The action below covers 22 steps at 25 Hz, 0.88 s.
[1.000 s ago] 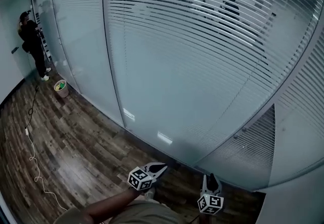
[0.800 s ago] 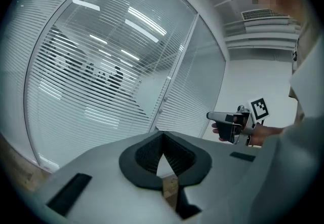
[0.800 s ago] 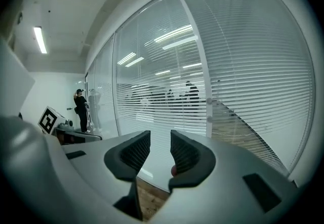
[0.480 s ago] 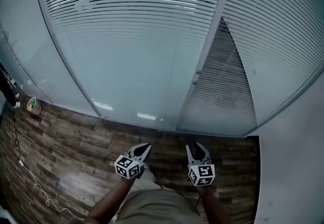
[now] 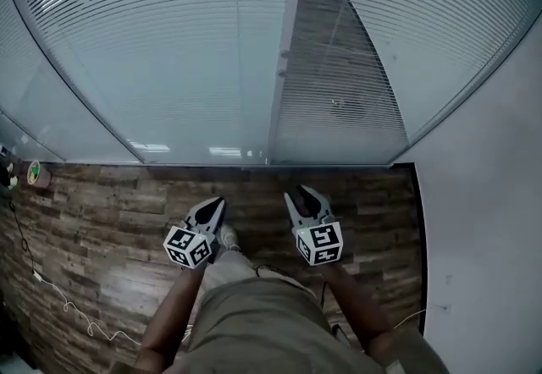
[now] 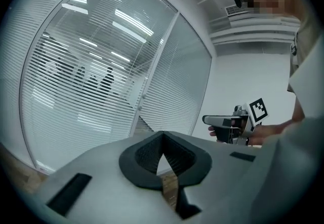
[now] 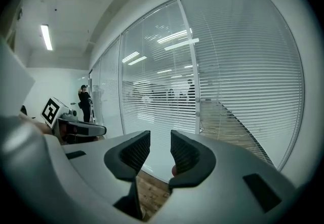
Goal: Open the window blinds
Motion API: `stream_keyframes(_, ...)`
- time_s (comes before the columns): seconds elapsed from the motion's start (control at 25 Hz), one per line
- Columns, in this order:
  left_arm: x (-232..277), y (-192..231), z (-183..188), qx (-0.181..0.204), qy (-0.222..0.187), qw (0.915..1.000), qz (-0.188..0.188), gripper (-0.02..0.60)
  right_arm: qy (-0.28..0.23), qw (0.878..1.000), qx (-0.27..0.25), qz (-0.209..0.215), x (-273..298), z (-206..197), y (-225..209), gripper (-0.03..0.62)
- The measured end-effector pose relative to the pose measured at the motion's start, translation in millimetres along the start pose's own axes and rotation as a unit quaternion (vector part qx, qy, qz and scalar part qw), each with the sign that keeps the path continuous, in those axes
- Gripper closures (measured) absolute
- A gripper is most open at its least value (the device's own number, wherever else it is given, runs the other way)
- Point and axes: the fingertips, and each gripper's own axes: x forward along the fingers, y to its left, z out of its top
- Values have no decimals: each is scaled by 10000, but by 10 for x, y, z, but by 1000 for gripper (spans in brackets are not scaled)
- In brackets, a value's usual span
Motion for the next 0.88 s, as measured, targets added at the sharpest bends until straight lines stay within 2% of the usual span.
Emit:
stream_keyframes(0.24, -274, -121, -86, -11, 73, 9999, 143, 568, 51, 9999, -101, 100, -88, -61, 135, 462)
stream_keyframes(0.48, -462, -135, -308, 60, 114, 9998, 170, 568, 91, 9995, -203, 208, -159, -330, 432, 462)
stream_keyframes(0.68, -548, -76, -105, 130, -12, 9999, -58, 568, 119, 9992, -332, 175, -117, -278, 728, 462)
stream_keyframes(0.88, -558, 54, 92, 217, 46, 9993, -306, 568, 206, 9992, -343, 42, 23, -211, 930, 462)
